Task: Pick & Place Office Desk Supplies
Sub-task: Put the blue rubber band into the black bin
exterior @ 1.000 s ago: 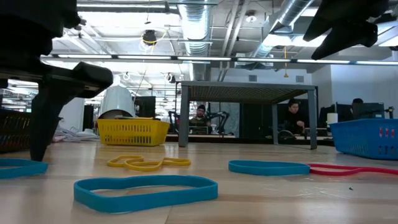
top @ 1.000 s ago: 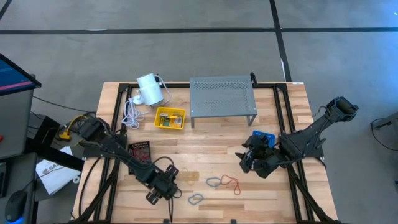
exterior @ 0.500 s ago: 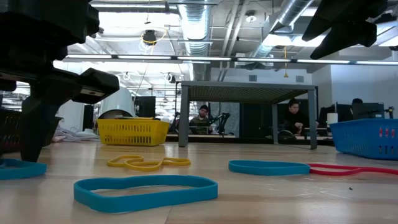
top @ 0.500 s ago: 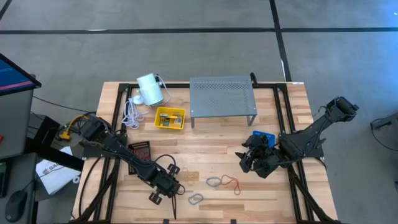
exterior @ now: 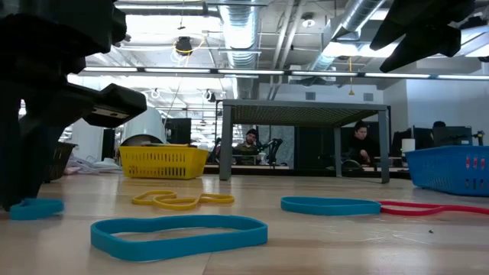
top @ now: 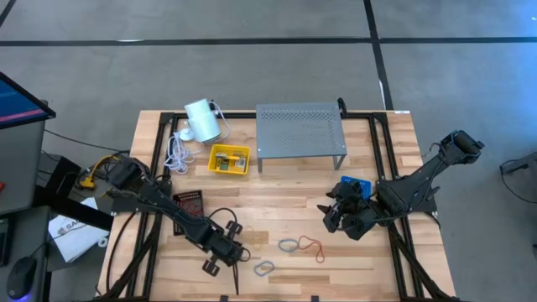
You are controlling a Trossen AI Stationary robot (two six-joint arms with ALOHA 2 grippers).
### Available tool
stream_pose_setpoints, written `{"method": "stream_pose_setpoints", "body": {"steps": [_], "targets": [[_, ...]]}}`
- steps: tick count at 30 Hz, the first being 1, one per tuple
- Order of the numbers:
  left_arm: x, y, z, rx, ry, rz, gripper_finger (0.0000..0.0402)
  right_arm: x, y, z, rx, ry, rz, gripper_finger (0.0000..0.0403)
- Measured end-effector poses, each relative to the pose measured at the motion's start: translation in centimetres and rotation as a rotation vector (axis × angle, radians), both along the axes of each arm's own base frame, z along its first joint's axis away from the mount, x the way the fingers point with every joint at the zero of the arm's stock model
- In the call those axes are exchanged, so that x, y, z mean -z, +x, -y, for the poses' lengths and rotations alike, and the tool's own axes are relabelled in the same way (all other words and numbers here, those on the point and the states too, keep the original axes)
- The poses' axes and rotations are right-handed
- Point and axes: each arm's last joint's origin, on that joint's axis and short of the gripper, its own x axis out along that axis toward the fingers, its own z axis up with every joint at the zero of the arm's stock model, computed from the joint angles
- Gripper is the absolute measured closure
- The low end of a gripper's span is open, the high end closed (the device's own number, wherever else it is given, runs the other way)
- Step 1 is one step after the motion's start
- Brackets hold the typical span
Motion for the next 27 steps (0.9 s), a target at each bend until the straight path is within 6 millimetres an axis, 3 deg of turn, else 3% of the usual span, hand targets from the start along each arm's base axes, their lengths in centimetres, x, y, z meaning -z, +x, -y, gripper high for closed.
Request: {"method": "stream_pose_setpoints", "body": {"steps": [6,14,21,27], "targets": [[-4.0,-1.2,-1.0,-0.003,-0.032,0.045,0.04,0.0,0.0,0.0,-0.002,-0.003,-0.001,0.0148],[-10.3,-5.0,-3.7,-0.026,-0.028,0.108,0.0401,0.0,0.1,0.0,-0.013,-0.013,-0.005,0.0148],[-15.4,-9.3,-6.9,-0.208,-0.08,0.234,0.0401,0.0,0.1,0.0,-0.013,-0.014,-0.006,0.0148],[-16.8,-13.3,-10.0,-0.458,-0.062,0.186,0.0401,0.0,0.1,0.0,-0.013,-0.013,-0.006,0.0148]]}}
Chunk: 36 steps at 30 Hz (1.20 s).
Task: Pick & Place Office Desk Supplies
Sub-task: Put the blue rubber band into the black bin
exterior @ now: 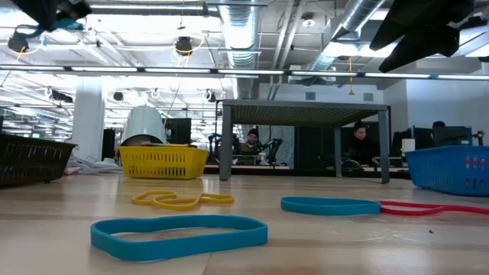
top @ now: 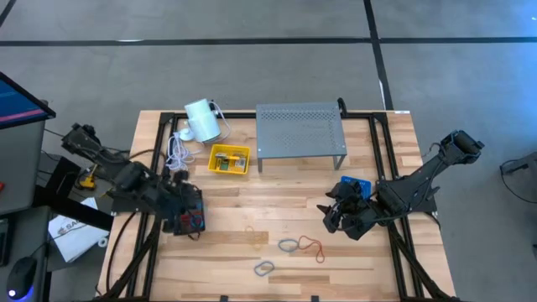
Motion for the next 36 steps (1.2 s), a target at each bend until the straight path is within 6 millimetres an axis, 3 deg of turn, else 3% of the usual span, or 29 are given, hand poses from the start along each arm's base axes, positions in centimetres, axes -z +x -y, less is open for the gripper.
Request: {"method": "stream_pose_setpoints", "body": {"steps": [4,12,20,36], "targets": [[0.8,-1.4,-1.0,-0.083,-0.014,-0.043,0.0401,0.0,0.0,0.0,0.0,0.0,0.0,0.0148],[6.8,-2.9,-1.7,-0.152,-0.075,-0.162,0.0401,0.0,0.0,0.0,0.0,0.0,0.0,0.0148],[10.2,-3.3,-1.8,-0.163,-0.16,-0.17,0.0401,0.0,0.0,0.0,0.0,0.004,0.006,0.0148],[10.9,-3.4,-1.7,-0.159,-0.182,-0.187,0.0401,0.0,0.0,0.0,0.0,0.004,0.006,0.0148]]}}
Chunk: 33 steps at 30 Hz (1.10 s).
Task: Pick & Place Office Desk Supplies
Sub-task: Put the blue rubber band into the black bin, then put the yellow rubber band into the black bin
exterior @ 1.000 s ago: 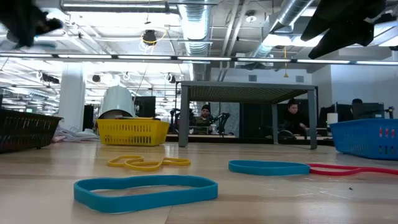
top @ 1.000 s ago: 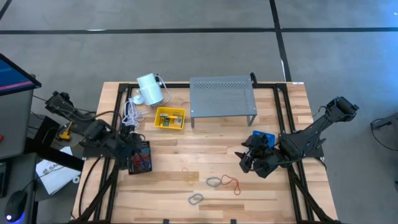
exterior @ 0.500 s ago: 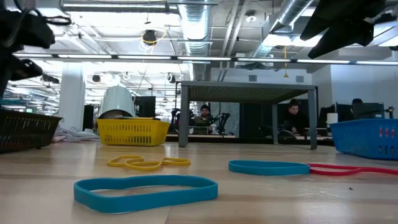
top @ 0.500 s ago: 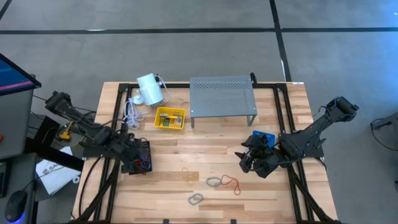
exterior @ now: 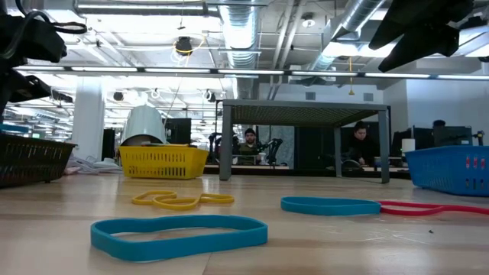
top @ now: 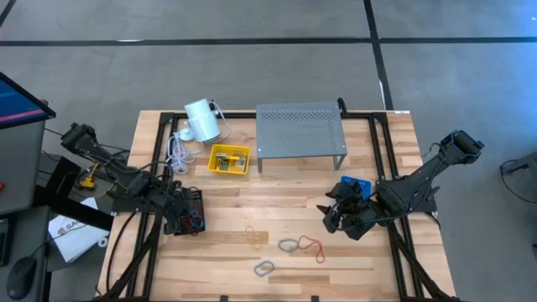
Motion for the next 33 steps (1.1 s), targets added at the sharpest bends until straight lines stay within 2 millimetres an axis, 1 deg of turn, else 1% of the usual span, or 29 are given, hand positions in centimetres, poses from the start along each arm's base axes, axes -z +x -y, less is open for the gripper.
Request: {"method": "stream_pose_setpoints", "body": {"steps": [14,17,20,24,29,33], "targets": [[-0.01,0.02,0.01,-0.002,-0.001,0.002,0.0397,0.0,0.0,0.0,0.0,0.0,0.0,0.0148],[-0.01,0.01,0.01,0.0,0.0,0.002,0.0389,0.0,0.0,0.0,0.0,0.001,0.0,0.0148],[-0.01,0.01,0.01,0.0,0.0,0.002,0.0362,0.0,0.0,0.0,0.0,0.001,0.0,0.0148],[-0.02,0.05,0.03,0.001,-0.003,0.005,0.0305,-0.01,0.02,-0.02,0.0,0.002,0.003,0.0148],[-0.23,0.45,0.26,-0.005,-0.024,0.055,0.0229,-0.06,0.08,-0.06,0.0,0.008,0.01,0.0148],[-0.38,0.76,0.44,-0.023,-0.044,0.088,0.0184,-0.11,0.14,-0.11,0.0,0.013,0.018,0.0148]]}}
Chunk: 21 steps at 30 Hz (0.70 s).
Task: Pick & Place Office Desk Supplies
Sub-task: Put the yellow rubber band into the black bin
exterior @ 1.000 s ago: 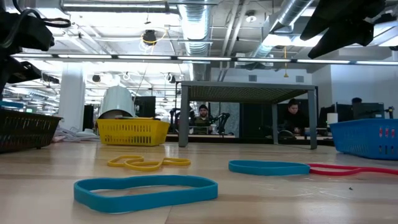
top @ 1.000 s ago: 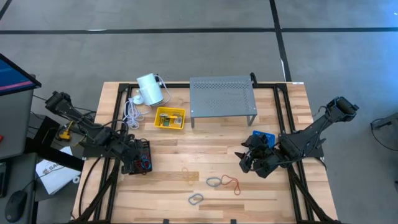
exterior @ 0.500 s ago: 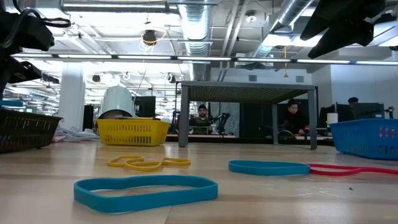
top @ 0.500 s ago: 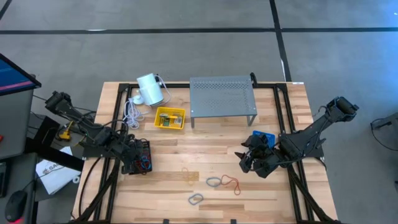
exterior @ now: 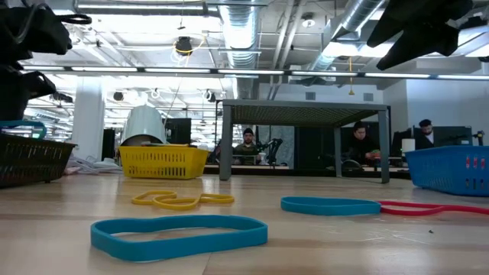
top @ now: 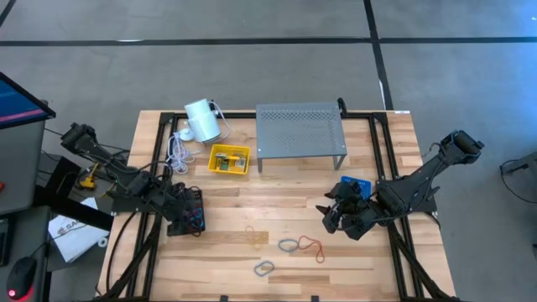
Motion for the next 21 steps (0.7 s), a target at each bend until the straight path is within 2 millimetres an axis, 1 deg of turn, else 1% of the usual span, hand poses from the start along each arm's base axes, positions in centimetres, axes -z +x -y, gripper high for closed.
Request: {"method": "stream_pose_setpoints", "body": {"steps": [2,5,11,16,19,21], "targets": [[0.0,0.1,0.0,-0.006,0.0,0.011,0.017,0.0,0.0,0.0,0.0,0.0,0.0,0.0148],[0.1,0.0,0.0,-0.009,0.005,-0.005,0.016,0.0,0.0,0.0,0.0,0.0,0.0,0.0148],[1.1,-0.5,0.0,-0.044,-0.018,-0.197,0.0167,0.0,0.0,0.0,-0.001,0.006,0.005,0.0148],[1.5,0.5,0.6,-0.043,-0.013,-0.176,0.0169,0.0,0.0,0.0,-0.001,0.006,0.005,0.0148],[1.8,0.7,0.6,-0.057,0.03,-0.179,0.0163,0.0,0.0,0.0,-0.002,0.006,0.005,0.0148],[2.1,0.5,0.5,-0.059,0.06,-0.221,0.0159,-0.1,0.1,-0.1,-0.001,0.01,0.01,0.0148]]}}
